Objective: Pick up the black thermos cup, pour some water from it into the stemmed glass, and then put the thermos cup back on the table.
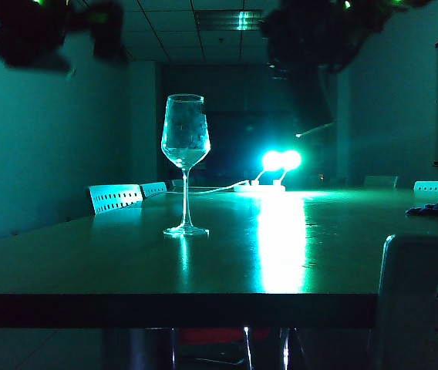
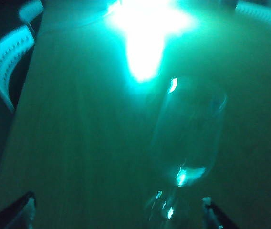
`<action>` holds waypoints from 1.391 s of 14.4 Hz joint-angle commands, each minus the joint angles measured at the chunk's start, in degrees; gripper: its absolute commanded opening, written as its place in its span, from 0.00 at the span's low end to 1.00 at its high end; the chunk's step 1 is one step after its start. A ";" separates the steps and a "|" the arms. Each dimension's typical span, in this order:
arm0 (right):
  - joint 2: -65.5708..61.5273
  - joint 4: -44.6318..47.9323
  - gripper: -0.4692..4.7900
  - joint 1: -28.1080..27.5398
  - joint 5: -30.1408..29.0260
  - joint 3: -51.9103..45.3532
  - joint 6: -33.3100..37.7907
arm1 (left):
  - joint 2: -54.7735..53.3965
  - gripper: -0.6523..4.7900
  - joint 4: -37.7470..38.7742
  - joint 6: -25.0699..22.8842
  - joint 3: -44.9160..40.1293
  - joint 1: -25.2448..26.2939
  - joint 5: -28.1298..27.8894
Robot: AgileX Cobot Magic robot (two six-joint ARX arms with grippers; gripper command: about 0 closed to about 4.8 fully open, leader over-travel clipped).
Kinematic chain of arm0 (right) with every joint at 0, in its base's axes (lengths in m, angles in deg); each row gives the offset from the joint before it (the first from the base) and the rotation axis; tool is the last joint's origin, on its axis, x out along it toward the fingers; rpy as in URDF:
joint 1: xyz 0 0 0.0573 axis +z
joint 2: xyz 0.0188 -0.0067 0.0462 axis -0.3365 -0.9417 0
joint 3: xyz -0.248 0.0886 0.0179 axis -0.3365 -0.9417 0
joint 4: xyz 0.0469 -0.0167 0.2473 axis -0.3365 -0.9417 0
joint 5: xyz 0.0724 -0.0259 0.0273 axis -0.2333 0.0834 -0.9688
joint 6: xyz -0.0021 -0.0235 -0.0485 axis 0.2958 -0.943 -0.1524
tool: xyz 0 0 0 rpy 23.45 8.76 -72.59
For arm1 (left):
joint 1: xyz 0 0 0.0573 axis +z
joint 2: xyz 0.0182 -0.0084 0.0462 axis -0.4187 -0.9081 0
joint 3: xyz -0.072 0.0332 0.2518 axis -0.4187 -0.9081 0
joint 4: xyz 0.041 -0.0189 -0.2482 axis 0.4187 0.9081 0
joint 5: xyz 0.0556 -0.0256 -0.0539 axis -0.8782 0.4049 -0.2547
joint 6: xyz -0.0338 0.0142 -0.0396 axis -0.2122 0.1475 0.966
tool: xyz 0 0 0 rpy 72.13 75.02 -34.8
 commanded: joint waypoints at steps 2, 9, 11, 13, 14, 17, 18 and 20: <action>0.98 3.52 0.33 2.36 -1.11 0.83 -7.76 | -0.63 1.00 1.33 -3.83 1.49 -0.07 0.68; 0.61 3.80 0.33 3.37 -4.09 0.83 -18.88 | -11.74 1.00 -0.39 -2.40 8.85 -0.13 4.31; -0.81 5.46 0.33 2.95 -5.95 0.83 -19.65 | -15.32 1.00 0.04 -1.20 13.62 -0.15 4.79; -2.03 5.99 0.33 2.29 -8.74 0.81 -19.56 | -17.11 1.00 0.48 -1.25 16.33 -0.15 4.83; -2.75 7.23 0.33 2.16 -8.50 0.79 -20.11 | -17.38 1.00 0.48 -1.22 16.66 -0.13 5.25; -4.31 9.29 0.33 2.23 -8.76 0.81 -27.61 | -18.95 1.00 1.55 -1.20 17.16 -0.17 7.28; -4.37 9.77 0.33 2.23 -9.11 0.81 -27.58 | -19.54 1.00 1.36 -1.16 17.18 -0.28 8.76; -4.72 11.67 0.33 2.23 -10.45 0.87 -27.63 | -20.98 1.00 0.87 -0.79 17.29 -1.88 8.83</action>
